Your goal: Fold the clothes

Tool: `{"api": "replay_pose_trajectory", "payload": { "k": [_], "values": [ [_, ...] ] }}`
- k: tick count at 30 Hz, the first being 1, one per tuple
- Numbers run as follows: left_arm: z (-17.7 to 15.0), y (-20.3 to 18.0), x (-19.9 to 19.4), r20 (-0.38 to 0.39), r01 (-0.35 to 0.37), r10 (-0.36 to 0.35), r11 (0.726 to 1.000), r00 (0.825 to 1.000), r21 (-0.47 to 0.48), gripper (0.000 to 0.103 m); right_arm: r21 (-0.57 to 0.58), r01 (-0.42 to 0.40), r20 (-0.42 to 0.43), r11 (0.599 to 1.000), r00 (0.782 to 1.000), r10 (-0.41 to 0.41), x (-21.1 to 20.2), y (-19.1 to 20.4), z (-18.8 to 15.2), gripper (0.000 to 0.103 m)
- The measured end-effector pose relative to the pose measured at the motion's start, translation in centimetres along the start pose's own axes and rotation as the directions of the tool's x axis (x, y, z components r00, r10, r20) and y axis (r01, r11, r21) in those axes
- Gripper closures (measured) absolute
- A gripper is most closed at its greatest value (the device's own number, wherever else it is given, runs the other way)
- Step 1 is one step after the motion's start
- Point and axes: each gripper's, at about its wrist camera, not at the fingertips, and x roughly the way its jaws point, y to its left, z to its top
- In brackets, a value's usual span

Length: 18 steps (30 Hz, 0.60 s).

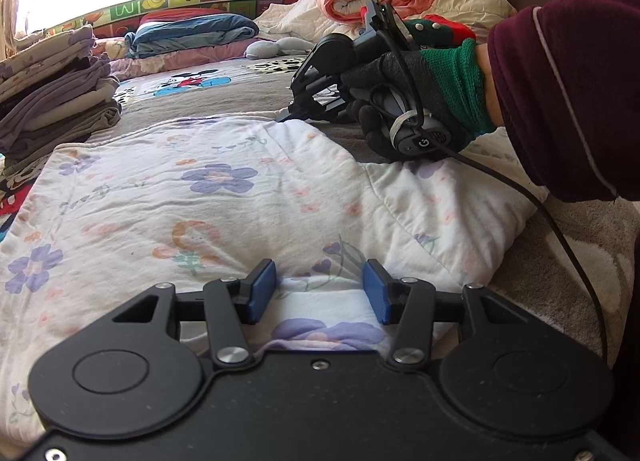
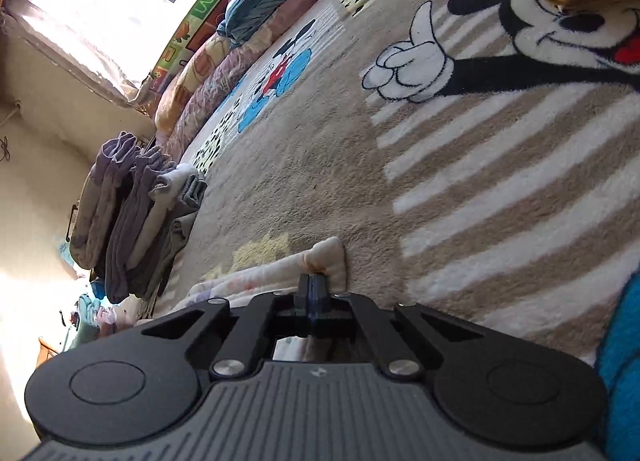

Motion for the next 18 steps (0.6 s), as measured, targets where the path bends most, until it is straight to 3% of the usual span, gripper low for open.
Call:
{"api": "replay_pose_trajectory", "payload": {
  "k": [2, 6, 12, 18],
  "values": [
    [0.0, 0.0, -0.1, 0.001, 0.000, 0.000, 1.000, 1.000, 0.001, 0.055, 0.008, 0.001, 0.014, 1.000, 1.000, -0.001, -0.7, 0.6, 0.0, 0.100],
    [-0.1, -0.1, -0.1, 0.005, 0.000, 0.000, 1.000, 1.000, 0.005, 0.055, 0.054, -0.015, 0.135, 0.998, 0.991, 0.008, -4.4, 1.4, -0.2, 0.065],
    [-0.2, 0.1, -0.3, 0.017, 0.021, -0.021, 1.000, 1.000, -0.003, 0.049, 0.034, -0.114, 0.199, 0.993, 0.974, 0.105, -12.2, 1.9, -2.5, 0.064],
    [-0.8, -1.5, -2.7, 0.124, -0.008, 0.001, 0.998, 0.992, 0.060, 0.044, 0.060, -0.154, 0.299, 0.986, 0.946, 0.129, -20.6, -0.5, -9.8, 0.055]
  ]
}}
